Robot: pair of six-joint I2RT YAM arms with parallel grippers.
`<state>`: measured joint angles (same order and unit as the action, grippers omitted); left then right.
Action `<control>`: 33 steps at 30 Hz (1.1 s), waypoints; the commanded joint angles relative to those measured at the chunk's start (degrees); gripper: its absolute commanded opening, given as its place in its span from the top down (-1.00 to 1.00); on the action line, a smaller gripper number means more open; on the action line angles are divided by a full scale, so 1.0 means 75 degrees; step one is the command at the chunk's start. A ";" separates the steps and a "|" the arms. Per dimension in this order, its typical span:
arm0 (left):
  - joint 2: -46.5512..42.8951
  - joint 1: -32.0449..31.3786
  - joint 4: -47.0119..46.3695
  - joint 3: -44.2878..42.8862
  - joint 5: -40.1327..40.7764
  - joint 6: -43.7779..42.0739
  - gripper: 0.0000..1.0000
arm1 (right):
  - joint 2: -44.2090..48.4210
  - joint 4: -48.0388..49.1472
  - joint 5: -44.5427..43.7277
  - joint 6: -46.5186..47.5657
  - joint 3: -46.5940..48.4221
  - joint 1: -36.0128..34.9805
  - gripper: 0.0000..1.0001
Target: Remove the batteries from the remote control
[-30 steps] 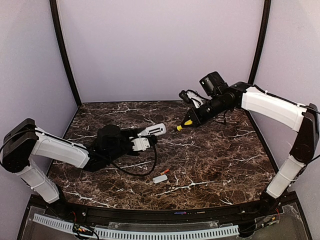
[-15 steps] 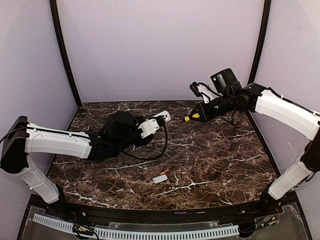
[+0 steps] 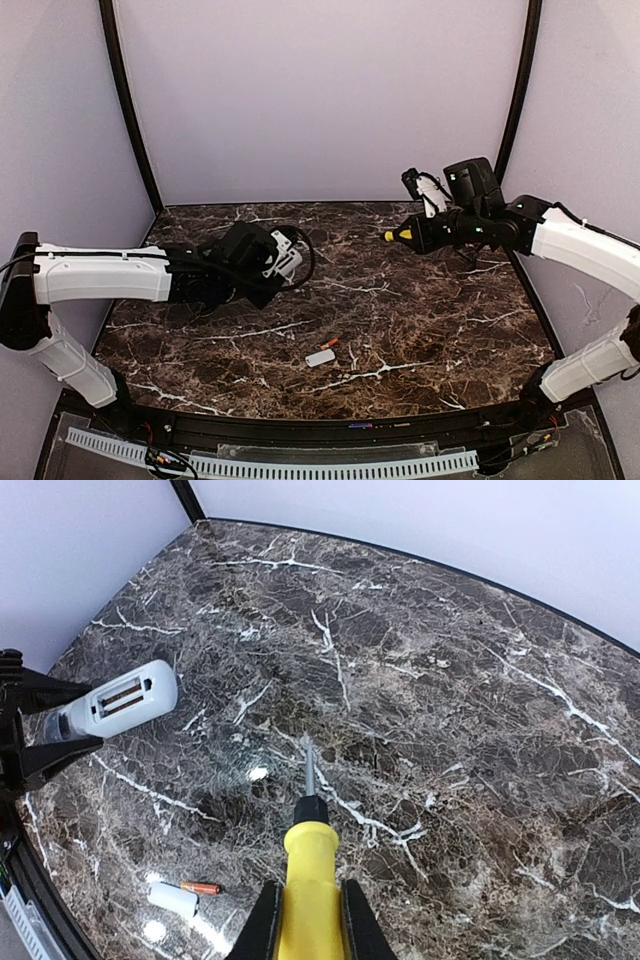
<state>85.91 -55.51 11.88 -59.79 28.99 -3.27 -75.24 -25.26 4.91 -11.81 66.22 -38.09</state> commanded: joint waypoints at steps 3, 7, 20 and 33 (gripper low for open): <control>-0.0621 0.0136 0.1625 0.0703 -0.0042 0.2801 0.99 | 0.0222 0.1006 -0.0543 -0.0147 -0.0657 0.0016 1.00; -0.0896 0.0267 0.1881 0.1250 0.0049 0.3768 0.99 | 0.0389 0.1174 -0.1005 -0.0191 -0.0994 0.0016 1.00; -0.0902 0.0417 0.1473 0.2594 -0.0102 0.5995 0.99 | 0.0736 0.1886 -0.1415 -0.0456 -0.1889 0.0016 1.00; -0.0672 0.0417 0.0646 0.3331 -0.0337 0.6691 0.90 | 0.0672 0.2053 -0.1703 -0.0520 -0.2329 0.0019 1.00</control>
<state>80.97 -52.45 18.48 -36.60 27.44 44.84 -70.76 -12.69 -6.35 -15.11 49.95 -38.09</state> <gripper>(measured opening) 0.481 0.145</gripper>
